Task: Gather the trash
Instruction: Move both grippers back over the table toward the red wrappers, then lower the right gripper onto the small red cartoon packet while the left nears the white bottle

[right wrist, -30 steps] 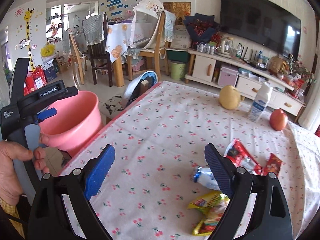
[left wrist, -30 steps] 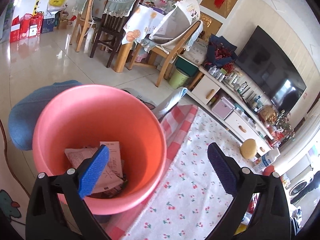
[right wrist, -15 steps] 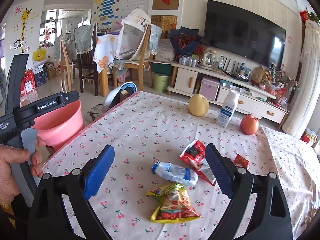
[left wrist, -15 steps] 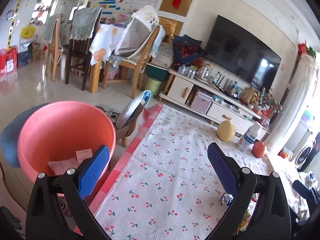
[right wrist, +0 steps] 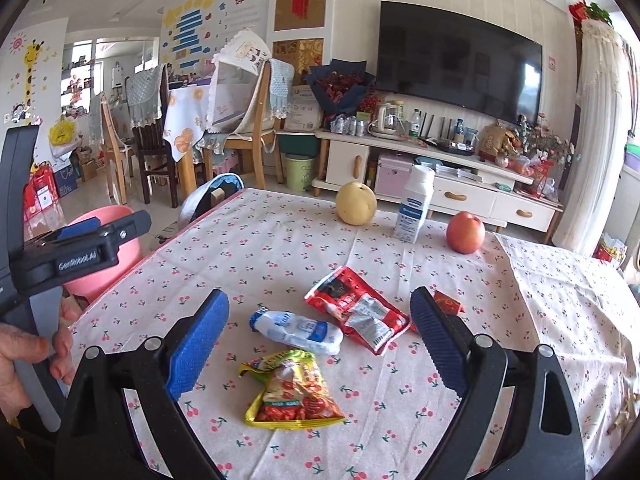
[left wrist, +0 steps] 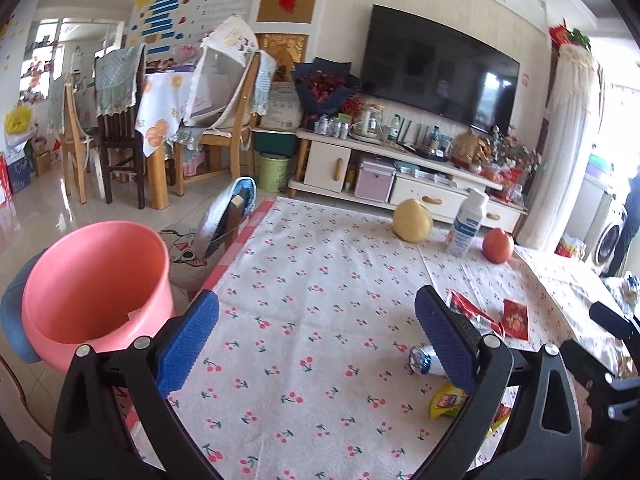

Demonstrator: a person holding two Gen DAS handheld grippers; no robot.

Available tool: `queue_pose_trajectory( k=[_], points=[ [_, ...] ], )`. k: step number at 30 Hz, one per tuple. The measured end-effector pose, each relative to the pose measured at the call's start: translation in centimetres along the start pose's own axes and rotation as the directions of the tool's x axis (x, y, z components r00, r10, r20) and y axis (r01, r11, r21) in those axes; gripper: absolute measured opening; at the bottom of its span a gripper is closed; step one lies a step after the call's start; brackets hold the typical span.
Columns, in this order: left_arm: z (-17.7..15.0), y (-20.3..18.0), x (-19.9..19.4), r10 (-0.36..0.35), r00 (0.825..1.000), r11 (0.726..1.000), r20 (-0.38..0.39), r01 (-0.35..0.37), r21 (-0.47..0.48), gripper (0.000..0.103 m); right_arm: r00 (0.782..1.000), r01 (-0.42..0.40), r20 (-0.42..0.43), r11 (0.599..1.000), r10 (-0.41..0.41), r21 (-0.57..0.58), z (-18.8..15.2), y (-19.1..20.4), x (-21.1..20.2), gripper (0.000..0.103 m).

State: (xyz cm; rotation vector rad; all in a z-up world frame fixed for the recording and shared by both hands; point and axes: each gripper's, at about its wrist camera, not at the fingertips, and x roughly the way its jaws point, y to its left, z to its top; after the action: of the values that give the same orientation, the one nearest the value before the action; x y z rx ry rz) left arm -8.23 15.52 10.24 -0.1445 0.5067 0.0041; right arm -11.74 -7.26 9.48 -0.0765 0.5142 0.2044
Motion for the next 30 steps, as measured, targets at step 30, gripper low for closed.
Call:
queue_pose_trajectory(
  k=[30],
  points=[
    [-3.3,-11.9,1.8,-0.109,0.976,0.978,-0.186,0.139,0.156,0.099,0.991,0.129,-0.045,0.98,-0.124,0.151,-1.1,-10.9,1.1,0.094]
  ],
)
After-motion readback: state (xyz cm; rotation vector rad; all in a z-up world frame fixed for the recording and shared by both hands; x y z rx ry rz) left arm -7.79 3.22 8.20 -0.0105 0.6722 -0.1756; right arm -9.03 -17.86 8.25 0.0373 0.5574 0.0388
